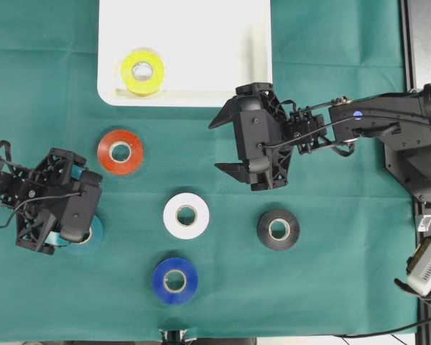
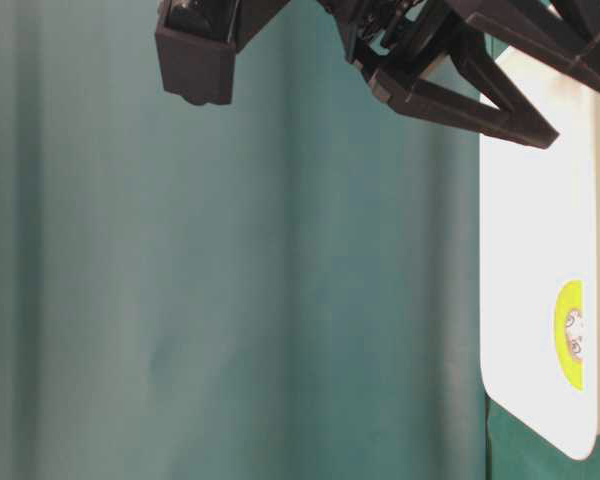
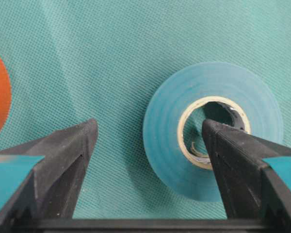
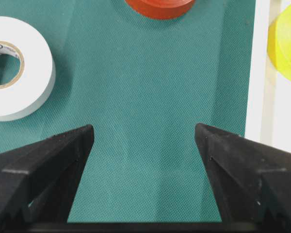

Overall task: Put the tape alternately from left to right into the white case.
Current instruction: 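Move left gripper down to the teal roll and grip its core, then lift the teal roll and carry it into the tray's upper left, then set the teal roll down in the tray and open left gripper, then withdraw left gripper from the tray back beside the red roll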

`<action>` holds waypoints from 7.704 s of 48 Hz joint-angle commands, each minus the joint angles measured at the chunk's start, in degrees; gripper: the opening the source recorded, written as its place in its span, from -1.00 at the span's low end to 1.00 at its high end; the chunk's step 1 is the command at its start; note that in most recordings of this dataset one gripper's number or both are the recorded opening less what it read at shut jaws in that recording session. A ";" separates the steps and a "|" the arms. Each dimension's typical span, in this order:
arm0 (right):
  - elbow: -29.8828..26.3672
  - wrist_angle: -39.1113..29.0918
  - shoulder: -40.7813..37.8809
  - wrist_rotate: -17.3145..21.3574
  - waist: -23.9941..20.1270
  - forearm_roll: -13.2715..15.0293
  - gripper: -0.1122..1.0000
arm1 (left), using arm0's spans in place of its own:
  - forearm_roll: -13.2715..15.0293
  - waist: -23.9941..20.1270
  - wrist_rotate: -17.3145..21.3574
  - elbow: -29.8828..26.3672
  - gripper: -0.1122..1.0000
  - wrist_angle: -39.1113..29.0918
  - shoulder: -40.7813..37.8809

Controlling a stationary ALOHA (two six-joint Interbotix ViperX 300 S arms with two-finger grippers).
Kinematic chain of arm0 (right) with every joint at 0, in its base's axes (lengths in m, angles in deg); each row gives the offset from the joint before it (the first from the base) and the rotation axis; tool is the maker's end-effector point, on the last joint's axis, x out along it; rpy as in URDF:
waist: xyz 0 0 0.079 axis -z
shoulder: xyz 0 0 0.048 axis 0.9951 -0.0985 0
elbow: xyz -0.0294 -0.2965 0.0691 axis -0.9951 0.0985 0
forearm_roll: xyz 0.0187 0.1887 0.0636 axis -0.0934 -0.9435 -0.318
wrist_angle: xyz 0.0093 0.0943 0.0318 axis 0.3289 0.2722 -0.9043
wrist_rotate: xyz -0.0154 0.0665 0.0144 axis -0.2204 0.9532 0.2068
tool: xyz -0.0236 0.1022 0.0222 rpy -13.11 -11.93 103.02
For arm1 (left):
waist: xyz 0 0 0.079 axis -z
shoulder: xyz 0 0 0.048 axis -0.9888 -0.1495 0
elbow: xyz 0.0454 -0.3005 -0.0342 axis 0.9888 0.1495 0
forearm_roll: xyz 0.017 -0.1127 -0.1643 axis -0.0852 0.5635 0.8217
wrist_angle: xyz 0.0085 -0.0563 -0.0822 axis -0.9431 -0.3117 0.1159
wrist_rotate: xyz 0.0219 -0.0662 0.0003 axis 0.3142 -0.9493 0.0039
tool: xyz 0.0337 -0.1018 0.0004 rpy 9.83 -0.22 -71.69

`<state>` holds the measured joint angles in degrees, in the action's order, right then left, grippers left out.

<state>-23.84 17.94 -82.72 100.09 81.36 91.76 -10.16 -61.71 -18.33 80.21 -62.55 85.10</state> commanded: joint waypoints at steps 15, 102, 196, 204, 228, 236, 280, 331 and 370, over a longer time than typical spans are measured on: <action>-0.35 0.44 0.79 0.00 -0.18 -0.09 0.70 | -0.18 -0.26 -0.18 -1.05 0.56 0.44 0.62; -0.26 1.58 0.70 0.00 -0.18 -0.09 0.70 | -0.26 -15.64 0.53 -4.04 -0.37 -2.64 12.39; 0.26 2.02 0.70 0.09 -0.18 -0.18 0.70 | -0.18 -50.63 18.54 -16.17 -0.37 3.08 -4.39; 0.26 2.02 0.70 0.09 -0.18 -0.18 0.70 | -0.18 -50.63 18.54 -15.91 -0.07 3.08 -4.39; 0.26 2.02 0.70 0.09 -0.18 -0.18 0.70 | -0.18 -50.63 18.81 -15.91 1.00 3.08 -4.39; 0.35 1.93 0.70 0.09 -0.18 -0.18 0.70 | -0.18 -50.45 18.72 -15.64 1.00 3.08 -3.96; 0.26 1.93 0.79 0.09 -0.09 -0.18 0.70 | -0.09 -35.86 18.54 -5.63 1.00 1.76 8.88; 0.26 1.93 0.70 0.09 -0.18 -0.18 0.70 | 0.00 -18.37 7.82 2.81 1.00 -1.58 17.84; 0.26 2.02 0.70 0.18 -0.09 -0.18 0.70 | 0.09 -16.96 4.66 3.52 1.00 -1.23 18.37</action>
<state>-23.05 19.44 -82.72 100.18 81.36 91.68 -10.24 -78.94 -13.58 84.16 -64.22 103.03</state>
